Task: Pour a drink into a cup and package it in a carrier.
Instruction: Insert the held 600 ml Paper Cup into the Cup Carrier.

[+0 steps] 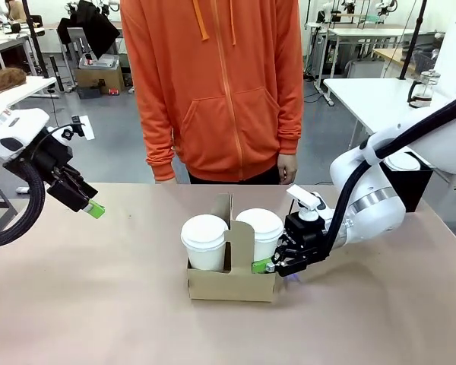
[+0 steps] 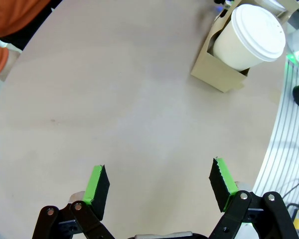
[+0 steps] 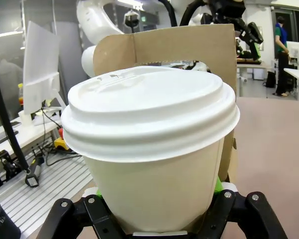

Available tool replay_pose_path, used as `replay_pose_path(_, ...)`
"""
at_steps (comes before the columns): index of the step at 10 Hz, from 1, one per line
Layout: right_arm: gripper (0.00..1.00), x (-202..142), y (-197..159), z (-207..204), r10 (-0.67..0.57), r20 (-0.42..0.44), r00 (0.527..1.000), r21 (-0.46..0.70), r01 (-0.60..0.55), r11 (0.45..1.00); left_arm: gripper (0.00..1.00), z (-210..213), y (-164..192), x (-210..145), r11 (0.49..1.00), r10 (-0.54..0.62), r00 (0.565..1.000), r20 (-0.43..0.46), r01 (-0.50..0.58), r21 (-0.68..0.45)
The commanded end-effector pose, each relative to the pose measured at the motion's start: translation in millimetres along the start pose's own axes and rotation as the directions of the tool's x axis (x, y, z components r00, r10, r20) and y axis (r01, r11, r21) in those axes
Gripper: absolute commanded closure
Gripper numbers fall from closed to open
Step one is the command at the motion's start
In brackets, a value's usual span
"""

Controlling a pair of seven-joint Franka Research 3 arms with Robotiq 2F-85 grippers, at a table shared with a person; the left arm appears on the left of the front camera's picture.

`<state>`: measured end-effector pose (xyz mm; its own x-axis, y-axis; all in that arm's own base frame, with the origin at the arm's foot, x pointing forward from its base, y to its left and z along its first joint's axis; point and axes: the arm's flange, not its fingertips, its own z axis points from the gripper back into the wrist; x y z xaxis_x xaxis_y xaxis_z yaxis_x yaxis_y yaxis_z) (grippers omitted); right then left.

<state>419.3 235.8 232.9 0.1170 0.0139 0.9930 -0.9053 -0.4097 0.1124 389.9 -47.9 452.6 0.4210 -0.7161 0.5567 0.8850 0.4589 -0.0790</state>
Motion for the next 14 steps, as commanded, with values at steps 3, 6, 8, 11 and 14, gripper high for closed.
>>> replay_pose_path(3, 0.00, -0.8, -2.3, 2.5, 0.055, -0.066, 0.996, 0.014, -0.055, 0.998, 0.00, 0.2, 0.1, 2.7, 1.000, 0.013, 1.000, 0.007, -0.013, -0.010)
replay_pose_path(6, 0.00, 18.3, 3.1, 24.6, 0.080, -0.100, 0.992, -0.022, -0.082, 0.996, 0.00, 0.2, 0.1, 2.7, 1.000, 0.013, 1.000, 0.007, -0.013, -0.010)
replay_pose_path(8, 0.00, 32.4, 9.5, 41.5, 0.074, -0.110, 0.991, -0.052, -0.080, 0.995, 0.00, 0.2, 0.1, 2.7, 1.000, 0.013, 1.000, 0.007, -0.013, -0.010)
replay_pose_path(11, 0.00, 59.6, 19.2, 82.4, 0.079, -0.169, 0.982, -0.131, -0.102, 0.986, 0.00, 0.2, 0.1, 2.7, 1.000, 0.013, 1.000, 0.007, -0.013, -0.010)
replay_pose_path(14, 0.00, 111.4, 64.5, 149.2, -0.044, -0.233, 0.972, -0.354, -0.042, 0.934, 0.00, 0.2, 0.1, 2.7, 1.000, 0.013, 1.000, 0.007, -0.013, -0.010)
